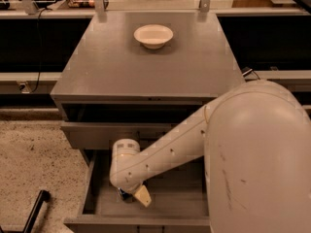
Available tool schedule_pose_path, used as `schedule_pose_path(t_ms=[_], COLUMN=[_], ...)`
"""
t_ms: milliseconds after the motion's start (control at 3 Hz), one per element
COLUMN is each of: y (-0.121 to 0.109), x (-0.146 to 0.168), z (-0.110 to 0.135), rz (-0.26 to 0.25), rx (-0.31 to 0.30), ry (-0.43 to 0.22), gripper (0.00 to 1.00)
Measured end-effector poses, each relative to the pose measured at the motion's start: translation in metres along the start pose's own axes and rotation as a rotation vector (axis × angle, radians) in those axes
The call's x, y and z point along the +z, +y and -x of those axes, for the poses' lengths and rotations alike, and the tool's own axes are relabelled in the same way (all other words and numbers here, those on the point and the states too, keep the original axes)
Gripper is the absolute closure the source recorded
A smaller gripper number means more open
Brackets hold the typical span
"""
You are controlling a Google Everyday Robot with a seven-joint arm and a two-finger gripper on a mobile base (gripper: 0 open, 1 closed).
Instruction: Pick pepsi can from middle drawer and place on counter
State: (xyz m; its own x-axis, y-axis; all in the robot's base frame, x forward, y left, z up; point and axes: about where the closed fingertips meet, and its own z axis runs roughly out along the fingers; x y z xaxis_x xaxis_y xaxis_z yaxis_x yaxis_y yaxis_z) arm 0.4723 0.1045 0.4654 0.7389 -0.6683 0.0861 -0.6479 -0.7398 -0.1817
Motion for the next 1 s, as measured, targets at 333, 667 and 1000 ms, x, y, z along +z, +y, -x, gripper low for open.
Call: schedule_pose_path(t_ms=[333,667,1000], y=[0.002,-0.003,-0.006], x=[0.015,0.030,0.035], z=[-0.012,-0.028,-0.031], rz=[-0.073,-0.092,-0.091], rx=[0.014,0.020,0.025], ry=[-0.016,-0.001,-0.003], gripper=[0.00,0.00,0.00])
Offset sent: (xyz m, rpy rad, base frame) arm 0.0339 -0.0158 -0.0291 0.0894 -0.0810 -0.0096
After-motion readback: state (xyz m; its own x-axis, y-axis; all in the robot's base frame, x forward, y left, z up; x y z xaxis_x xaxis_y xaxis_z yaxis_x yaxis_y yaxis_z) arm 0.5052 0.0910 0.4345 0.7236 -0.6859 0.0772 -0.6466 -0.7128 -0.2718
